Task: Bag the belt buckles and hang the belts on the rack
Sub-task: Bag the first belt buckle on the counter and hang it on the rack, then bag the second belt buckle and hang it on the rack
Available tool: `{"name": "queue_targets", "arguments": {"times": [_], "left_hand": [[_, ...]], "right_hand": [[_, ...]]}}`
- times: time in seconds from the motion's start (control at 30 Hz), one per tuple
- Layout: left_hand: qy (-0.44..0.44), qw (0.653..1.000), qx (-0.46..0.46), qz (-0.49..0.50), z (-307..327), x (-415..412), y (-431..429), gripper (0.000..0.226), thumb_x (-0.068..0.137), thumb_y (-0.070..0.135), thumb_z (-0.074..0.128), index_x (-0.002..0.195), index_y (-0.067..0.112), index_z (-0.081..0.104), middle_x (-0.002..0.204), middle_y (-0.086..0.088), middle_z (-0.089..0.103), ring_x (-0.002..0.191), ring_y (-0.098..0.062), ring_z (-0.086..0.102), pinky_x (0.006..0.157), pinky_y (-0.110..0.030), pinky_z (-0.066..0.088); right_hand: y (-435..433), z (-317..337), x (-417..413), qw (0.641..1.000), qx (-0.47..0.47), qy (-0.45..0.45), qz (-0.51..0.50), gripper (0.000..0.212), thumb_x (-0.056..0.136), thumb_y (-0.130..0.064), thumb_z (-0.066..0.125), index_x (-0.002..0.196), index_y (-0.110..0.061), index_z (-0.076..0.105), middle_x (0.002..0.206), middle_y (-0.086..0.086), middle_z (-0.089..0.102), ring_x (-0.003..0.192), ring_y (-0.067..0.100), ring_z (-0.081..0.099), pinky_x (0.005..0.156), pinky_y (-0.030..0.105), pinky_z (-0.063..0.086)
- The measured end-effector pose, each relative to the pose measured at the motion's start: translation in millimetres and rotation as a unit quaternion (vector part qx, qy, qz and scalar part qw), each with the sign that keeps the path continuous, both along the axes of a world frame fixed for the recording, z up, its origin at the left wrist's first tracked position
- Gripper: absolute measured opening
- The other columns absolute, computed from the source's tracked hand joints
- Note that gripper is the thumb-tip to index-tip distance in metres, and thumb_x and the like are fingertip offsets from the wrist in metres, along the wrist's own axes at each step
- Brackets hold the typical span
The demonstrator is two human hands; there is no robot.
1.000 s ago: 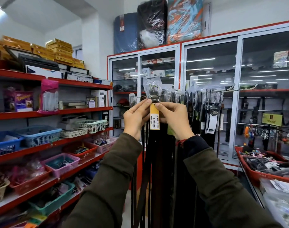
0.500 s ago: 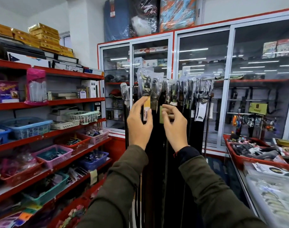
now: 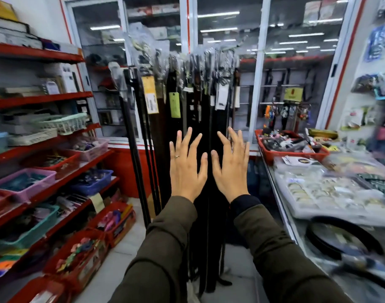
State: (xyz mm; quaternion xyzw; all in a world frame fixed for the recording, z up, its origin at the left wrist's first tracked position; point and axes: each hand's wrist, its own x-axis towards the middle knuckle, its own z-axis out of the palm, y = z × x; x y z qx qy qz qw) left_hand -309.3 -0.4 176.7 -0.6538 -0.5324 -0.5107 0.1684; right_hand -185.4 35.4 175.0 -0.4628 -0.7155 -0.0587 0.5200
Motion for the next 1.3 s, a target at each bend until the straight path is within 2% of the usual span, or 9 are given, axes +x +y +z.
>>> {"name": "queue_targets", "arguments": {"times": [0.47, 0.6, 0.73, 0.87, 0.97, 1.07, 1.17, 1.23, 1.3], "left_hand": [[0.031, 0.972, -0.143, -0.186, -122, 161, -22, 0.048, 0.108, 0.031, 0.042, 0.155, 0.020, 0.038, 0.170, 0.000, 0.020, 0.160, -0.022, 0.004, 0.130, -0.044, -0.001], [0.108, 0.941, -0.185, -0.263, -159, 212, -38, 0.050, 0.106, 0.031, 0.038, 0.156, 0.020, 0.035, 0.170, -0.002, 0.020, 0.160, -0.023, 0.005, 0.130, -0.045, 0.000], [0.154, 0.882, -0.245, -0.371, -191, 252, -60, 0.053, 0.103, 0.035, 0.041, 0.153, 0.021, 0.040, 0.166, -0.001, 0.031, 0.158, -0.022, 0.015, 0.130, -0.039, -0.001], [0.195, 0.816, -0.300, -0.455, -212, 278, -80, 0.056, 0.100, 0.052, 0.044, 0.144, 0.018, 0.053, 0.148, -0.001, 0.055, 0.141, -0.020, 0.044, 0.125, -0.038, 0.020], [0.249, 0.801, -0.305, -0.451, -219, 292, -89, 0.065, 0.091, 0.068, 0.047, 0.130, 0.018, 0.063, 0.128, -0.002, 0.067, 0.120, -0.021, 0.057, 0.110, -0.033, 0.037], [0.278, 0.804, -0.301, -0.431, -225, 300, -93, 0.052, 0.092, 0.059, 0.045, 0.119, 0.020, 0.066, 0.111, -0.002, 0.071, 0.107, -0.025, 0.063, 0.100, -0.036, 0.041], [0.251, 0.812, -0.305, -0.430, -227, 298, -92, 0.034, 0.097, 0.042, 0.050, 0.115, 0.019, 0.066, 0.110, -0.002, 0.072, 0.105, -0.027, 0.064, 0.098, -0.038, 0.043], [0.239, 0.816, -0.302, -0.432, -228, 290, -88, 0.032, 0.097, 0.041, 0.048, 0.114, 0.019, 0.065, 0.109, -0.001, 0.071, 0.104, -0.027, 0.064, 0.098, -0.039, 0.042], [0.201, 0.820, -0.304, -0.442, -222, 279, -83, 0.035, 0.094, 0.042, 0.045, 0.111, 0.018, 0.065, 0.105, -0.001, 0.070, 0.102, -0.026, 0.062, 0.098, -0.038, 0.039]], "right_hand": [[-86, -131, 187, 0.959, -0.160, -0.096, -0.213, 0.050, 0.101, -0.037, 0.042, 0.149, -0.025, 0.042, 0.168, 0.006, 0.024, 0.159, 0.029, 0.011, 0.126, 0.059, 0.001], [-123, -165, 241, 0.929, -0.225, -0.112, -0.270, 0.048, 0.096, -0.032, 0.042, 0.143, -0.023, 0.049, 0.162, 0.008, 0.036, 0.156, 0.031, 0.023, 0.125, 0.062, 0.006], [-162, -191, 291, 0.897, -0.314, -0.120, -0.287, 0.056, 0.086, -0.020, 0.039, 0.140, -0.023, 0.053, 0.151, 0.002, 0.050, 0.150, 0.027, 0.038, 0.123, 0.058, 0.016], [-195, -204, 330, 0.844, -0.444, -0.132, -0.272, 0.060, 0.084, -0.010, 0.063, 0.142, -0.023, 0.052, 0.151, 0.001, 0.048, 0.148, 0.021, 0.038, 0.123, 0.049, 0.016], [-208, -210, 343, 0.808, -0.505, -0.163, -0.255, 0.047, 0.089, -0.023, 0.066, 0.135, -0.028, 0.059, 0.142, 0.000, 0.055, 0.142, 0.018, 0.044, 0.124, 0.047, 0.007], [-213, -204, 343, 0.813, -0.501, -0.163, -0.250, 0.038, 0.090, -0.022, 0.064, 0.126, -0.032, 0.067, 0.130, -0.001, 0.063, 0.135, 0.017, 0.051, 0.124, 0.048, 0.006], [-214, -195, 341, 0.813, -0.484, -0.191, -0.259, 0.038, 0.089, -0.014, 0.058, 0.119, -0.034, 0.071, 0.123, -0.005, 0.072, 0.129, 0.019, 0.057, 0.121, 0.045, 0.011], [-213, -186, 343, 0.822, -0.483, -0.182, -0.240, 0.027, 0.087, -0.020, 0.065, 0.108, -0.034, 0.075, 0.112, -0.006, 0.078, 0.116, 0.019, 0.065, 0.113, 0.040, 0.026], [-210, -174, 344, 0.841, -0.491, -0.115, -0.195, 0.019, 0.081, -0.019, 0.074, 0.095, -0.031, 0.079, 0.094, -0.002, 0.081, 0.092, 0.017, 0.071, 0.088, 0.032, 0.046]]}}
